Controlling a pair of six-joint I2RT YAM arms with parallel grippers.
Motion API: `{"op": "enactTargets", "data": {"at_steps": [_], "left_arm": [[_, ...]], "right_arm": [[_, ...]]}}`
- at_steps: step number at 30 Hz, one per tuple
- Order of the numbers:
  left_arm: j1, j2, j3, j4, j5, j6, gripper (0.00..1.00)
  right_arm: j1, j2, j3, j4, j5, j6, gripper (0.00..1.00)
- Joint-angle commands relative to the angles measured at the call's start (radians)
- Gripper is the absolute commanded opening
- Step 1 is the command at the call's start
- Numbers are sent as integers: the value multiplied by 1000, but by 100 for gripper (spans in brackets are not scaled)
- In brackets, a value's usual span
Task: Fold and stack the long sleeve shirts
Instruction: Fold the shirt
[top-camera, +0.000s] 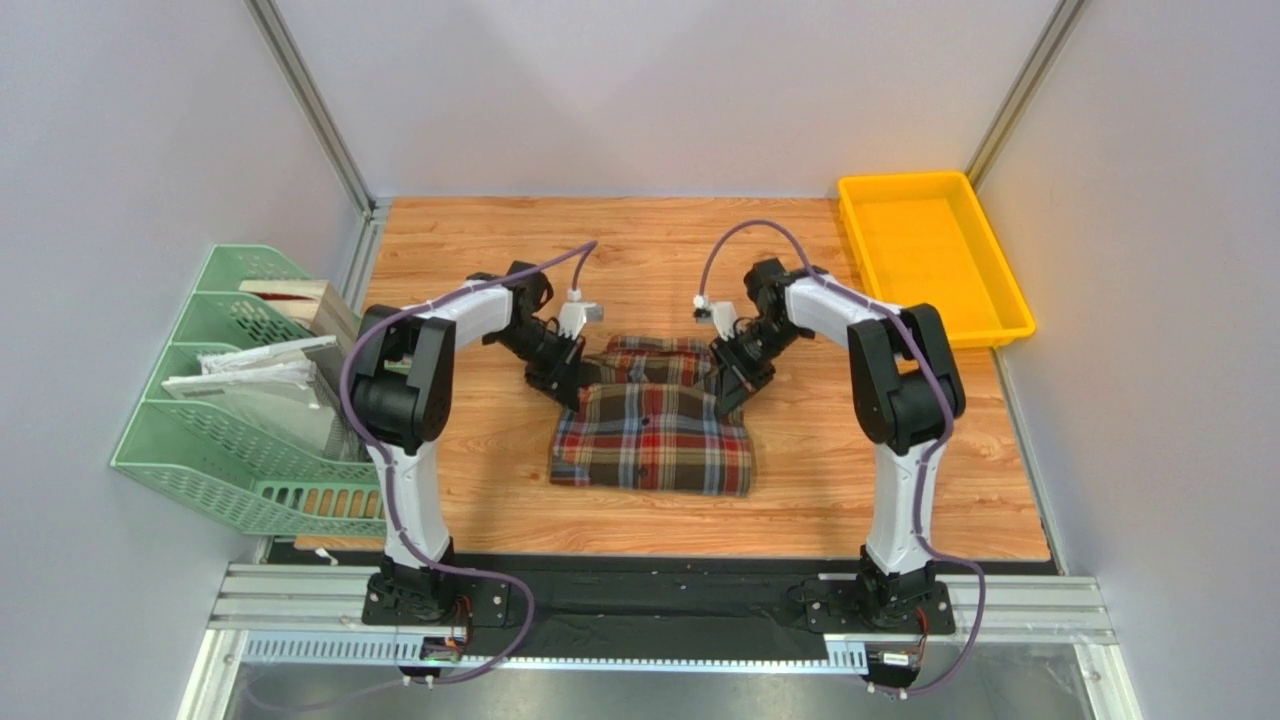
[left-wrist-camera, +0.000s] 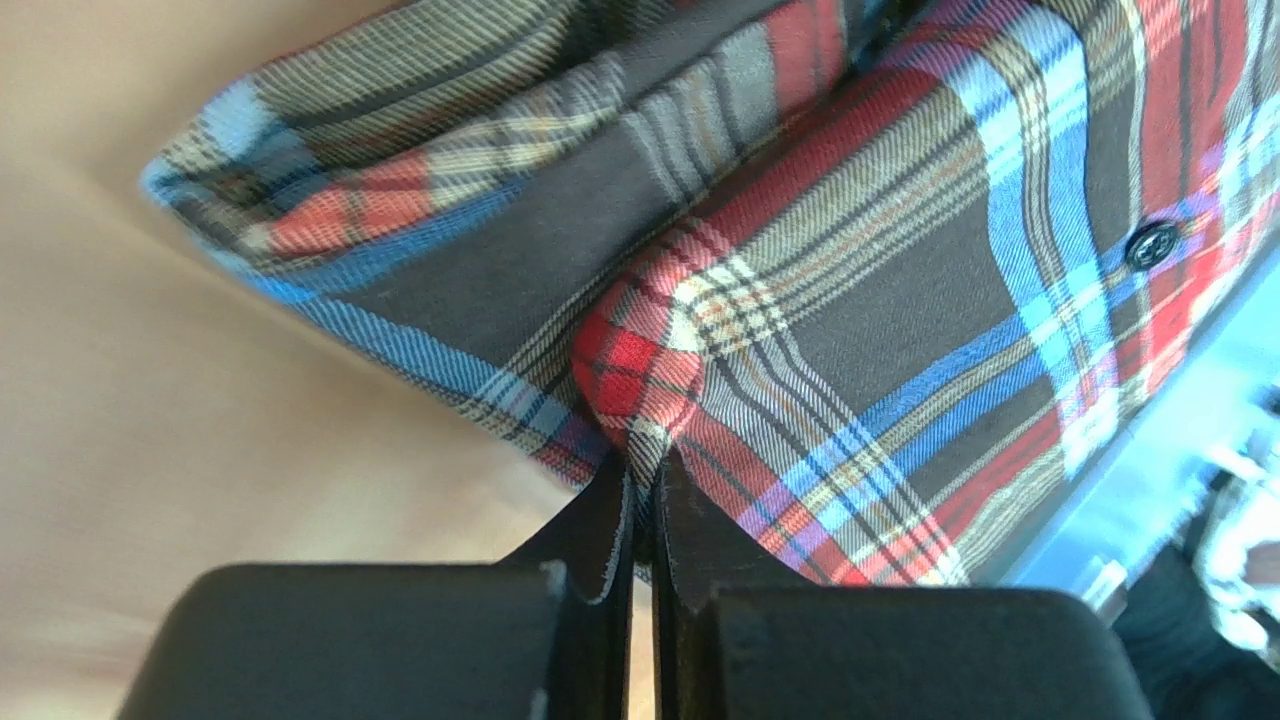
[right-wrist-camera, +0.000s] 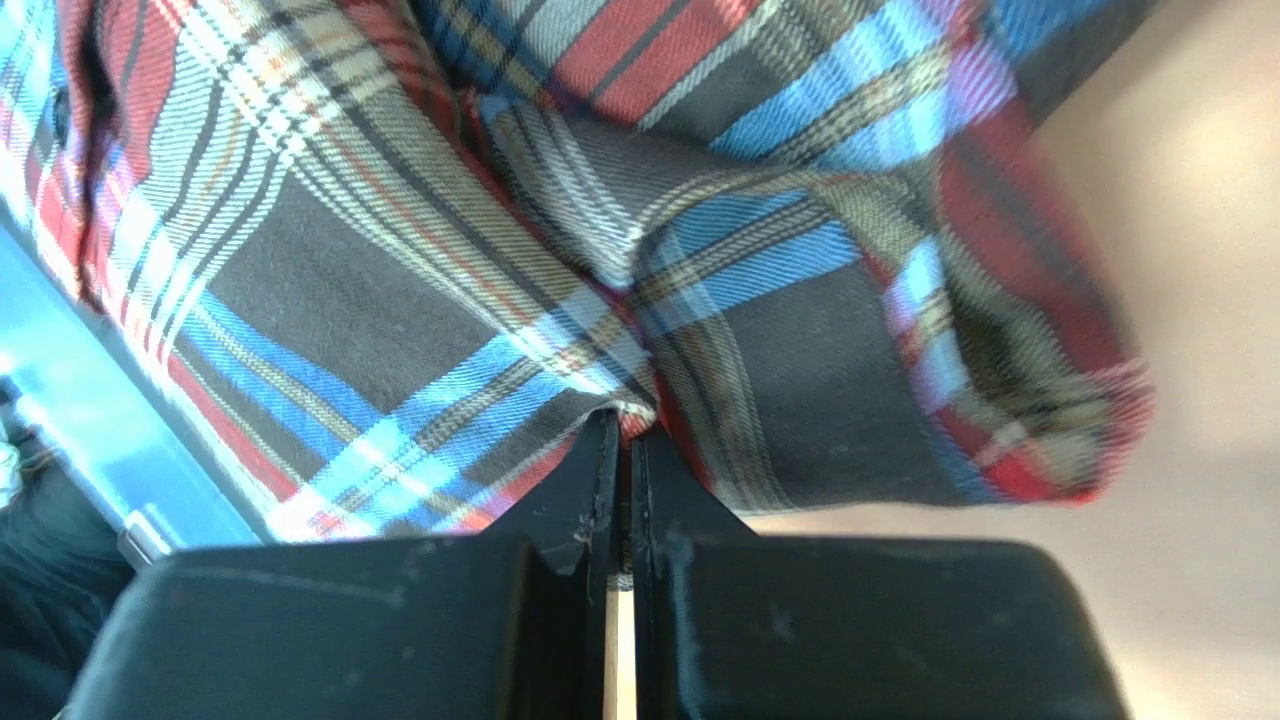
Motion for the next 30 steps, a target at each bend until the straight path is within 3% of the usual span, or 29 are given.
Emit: {"op": "enactTargets", "data": {"at_steps": [1,4,7,13,16,24,26,30], "left_arm": [[-5,-153,-189,-43,40,8,0],[-5,-269,-267,-42,73,33,0],[-5,-400,-245,-83,97,49,0],[-2,-463,-136,-204,116,95,0],[10,-388,-27,-238,100,117,0],[30,-6,275,-209,64,70,0],[32,98,306,-204,38,50,0],[32,164,293,-197,17,4,0]], "right_arm": [[51,-209,-275,82,-37,51,0],[73,-344,-413,105,-62,86,0],[74,-465,-458,78,-80,100,0],[68,-583,-351,-51,-80,81,0],[38,-525,-238,-97,-69,34,0],[-97,-93,44,-109,-50,-40,0],[-98,-25,75,-99,-43,-37,0],[-94,48,80,-44,-28,-3,0]]}}
